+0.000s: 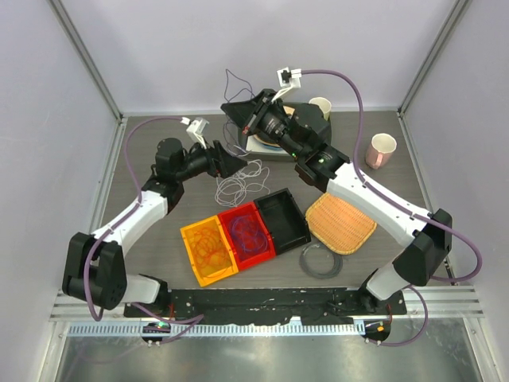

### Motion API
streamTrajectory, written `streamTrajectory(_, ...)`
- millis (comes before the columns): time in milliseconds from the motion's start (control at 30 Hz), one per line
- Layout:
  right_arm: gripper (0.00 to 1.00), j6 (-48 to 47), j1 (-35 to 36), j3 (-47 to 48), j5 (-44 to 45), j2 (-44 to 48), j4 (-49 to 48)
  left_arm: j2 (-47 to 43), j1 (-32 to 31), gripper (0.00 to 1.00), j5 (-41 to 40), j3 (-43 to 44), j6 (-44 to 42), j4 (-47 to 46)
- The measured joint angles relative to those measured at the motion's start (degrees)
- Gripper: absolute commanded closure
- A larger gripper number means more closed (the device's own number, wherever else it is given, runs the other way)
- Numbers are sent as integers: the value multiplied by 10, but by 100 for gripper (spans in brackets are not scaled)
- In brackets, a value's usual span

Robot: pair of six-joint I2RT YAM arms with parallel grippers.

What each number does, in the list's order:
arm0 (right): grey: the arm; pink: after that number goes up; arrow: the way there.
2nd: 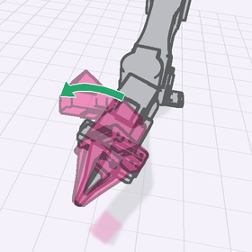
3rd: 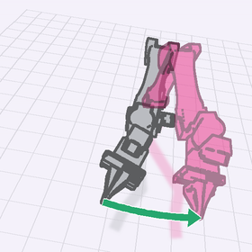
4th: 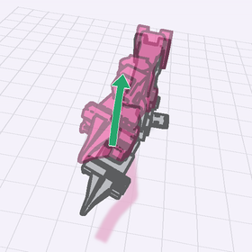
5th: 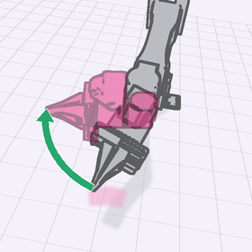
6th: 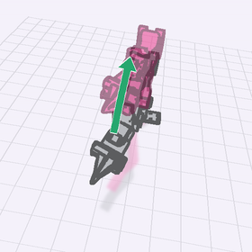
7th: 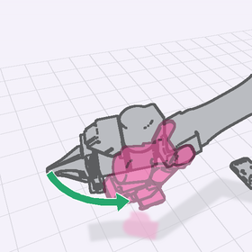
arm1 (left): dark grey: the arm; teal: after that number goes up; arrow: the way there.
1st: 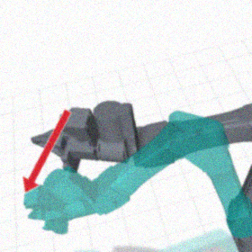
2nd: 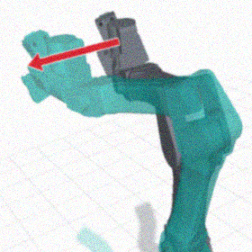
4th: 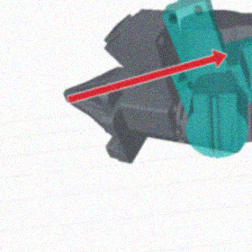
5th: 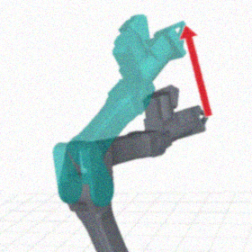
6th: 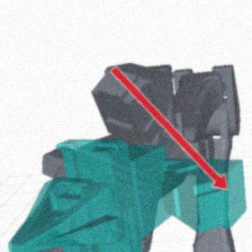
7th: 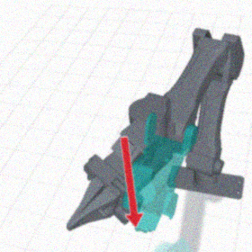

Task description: Untangle the cables

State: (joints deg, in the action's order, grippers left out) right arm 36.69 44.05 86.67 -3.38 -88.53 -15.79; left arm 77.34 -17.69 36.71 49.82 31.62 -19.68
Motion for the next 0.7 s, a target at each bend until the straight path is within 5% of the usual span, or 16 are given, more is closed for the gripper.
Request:
streamTrajectory(267,99,1,0,0,8,0,0,12,-2,99,8,0,12,-9)
streamTrajectory(700,99,-176,-7,-35,221,103,48,-30,28,100,-185,-3,-6,154)
